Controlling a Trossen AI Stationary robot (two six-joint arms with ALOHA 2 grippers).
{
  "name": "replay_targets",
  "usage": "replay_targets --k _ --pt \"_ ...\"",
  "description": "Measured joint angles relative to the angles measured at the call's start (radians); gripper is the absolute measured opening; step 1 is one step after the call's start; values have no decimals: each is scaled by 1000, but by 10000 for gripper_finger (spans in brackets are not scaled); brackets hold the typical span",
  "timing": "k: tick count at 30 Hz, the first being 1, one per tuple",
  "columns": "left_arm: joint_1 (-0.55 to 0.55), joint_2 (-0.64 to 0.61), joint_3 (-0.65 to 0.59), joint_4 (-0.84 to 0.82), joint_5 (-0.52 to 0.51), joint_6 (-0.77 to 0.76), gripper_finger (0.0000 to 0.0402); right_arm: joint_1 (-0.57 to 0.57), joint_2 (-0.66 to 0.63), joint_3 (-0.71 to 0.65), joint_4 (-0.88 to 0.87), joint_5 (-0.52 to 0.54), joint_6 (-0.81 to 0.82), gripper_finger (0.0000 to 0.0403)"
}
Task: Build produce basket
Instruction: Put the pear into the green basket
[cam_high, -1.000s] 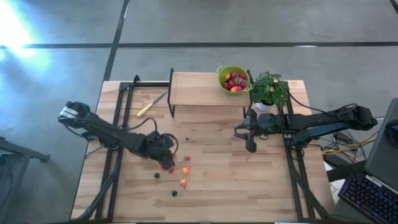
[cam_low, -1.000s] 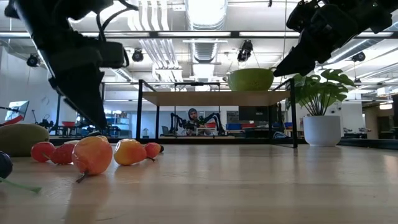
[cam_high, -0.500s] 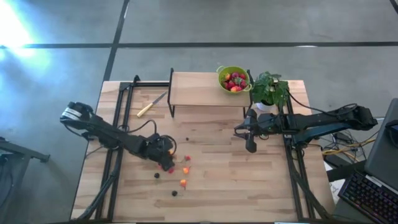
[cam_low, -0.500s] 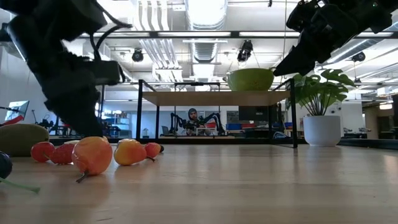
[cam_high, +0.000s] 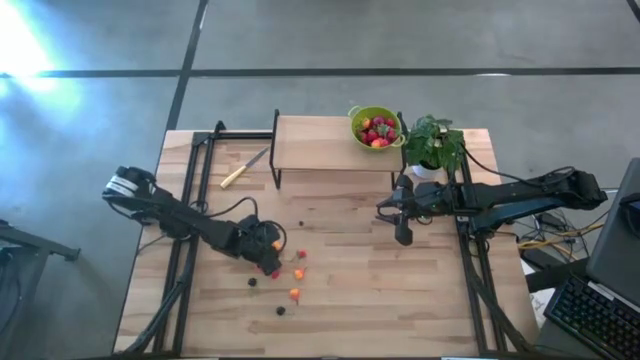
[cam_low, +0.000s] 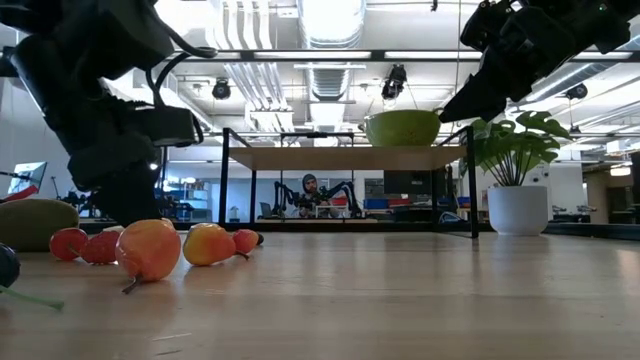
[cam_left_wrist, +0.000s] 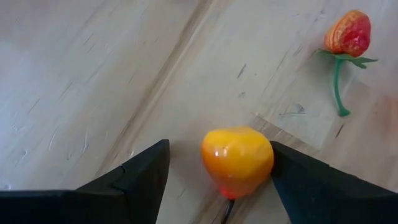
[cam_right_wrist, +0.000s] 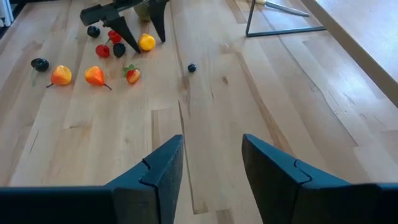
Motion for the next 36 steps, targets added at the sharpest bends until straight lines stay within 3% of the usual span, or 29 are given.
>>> replay_targets --k 16,28,36 --pt "0 0 -1 2 0 6 216 0 0 0 0 0 -15 105" --pt "0 -19 -4 14 2 9 150 0 0 0 0 0 -19 73" --pt "0 -50 -6 63 -47 20 145 0 0 0 2 0 -19 74"
